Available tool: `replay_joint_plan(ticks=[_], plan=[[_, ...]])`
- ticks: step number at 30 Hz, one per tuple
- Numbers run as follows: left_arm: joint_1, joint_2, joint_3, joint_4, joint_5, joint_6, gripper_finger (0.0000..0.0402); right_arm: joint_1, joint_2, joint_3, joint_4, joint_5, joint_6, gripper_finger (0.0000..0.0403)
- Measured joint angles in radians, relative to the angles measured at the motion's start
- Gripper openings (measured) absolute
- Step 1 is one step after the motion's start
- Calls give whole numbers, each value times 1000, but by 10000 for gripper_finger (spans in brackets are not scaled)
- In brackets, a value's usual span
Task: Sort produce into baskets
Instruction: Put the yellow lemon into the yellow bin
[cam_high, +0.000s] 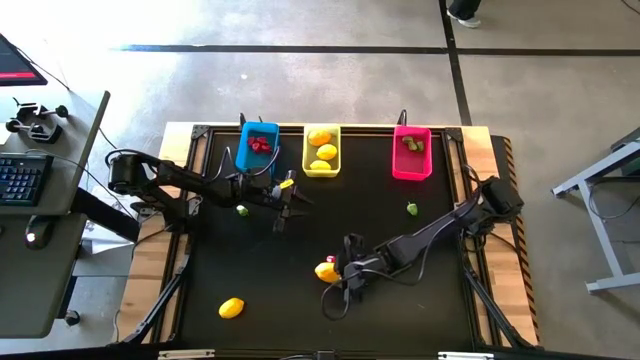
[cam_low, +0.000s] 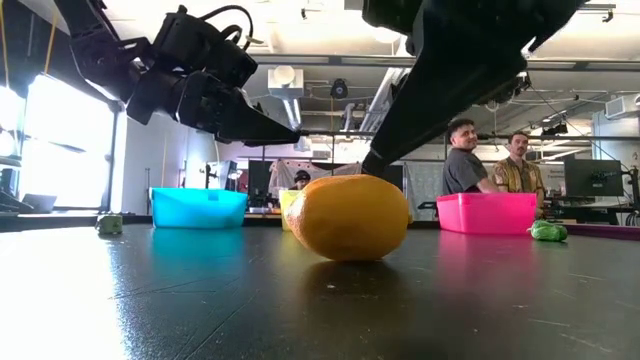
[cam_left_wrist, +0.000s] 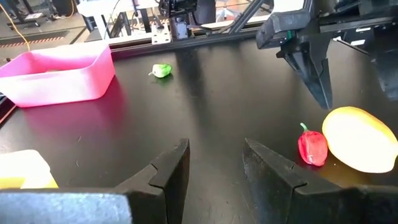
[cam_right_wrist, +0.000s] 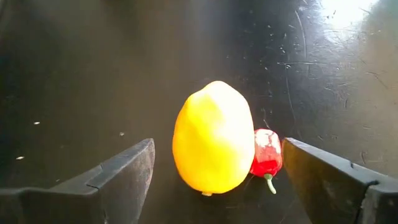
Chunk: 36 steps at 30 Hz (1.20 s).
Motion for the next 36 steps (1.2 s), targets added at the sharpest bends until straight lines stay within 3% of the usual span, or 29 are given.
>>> replay_joint_plan(ticks=[10, 21, 26, 33, 36], plan=[[0, 0, 0, -6, 0, 0, 136, -1, 50, 0, 36, 36, 78, 342], [0, 0, 0, -9, 0, -11, 135, -21, 106, 0, 87, 32, 37, 335], [2, 0, -17, -3, 0, -36, 114, -46, 106, -1, 83, 34, 24, 293], [33, -4, -54, 67, -1, -53, 42, -83, 104, 0, 83, 14, -46, 195], [51, -10, -78, 105, -3, -61, 13, -119, 89, 18, 41, -3, -68, 192]])
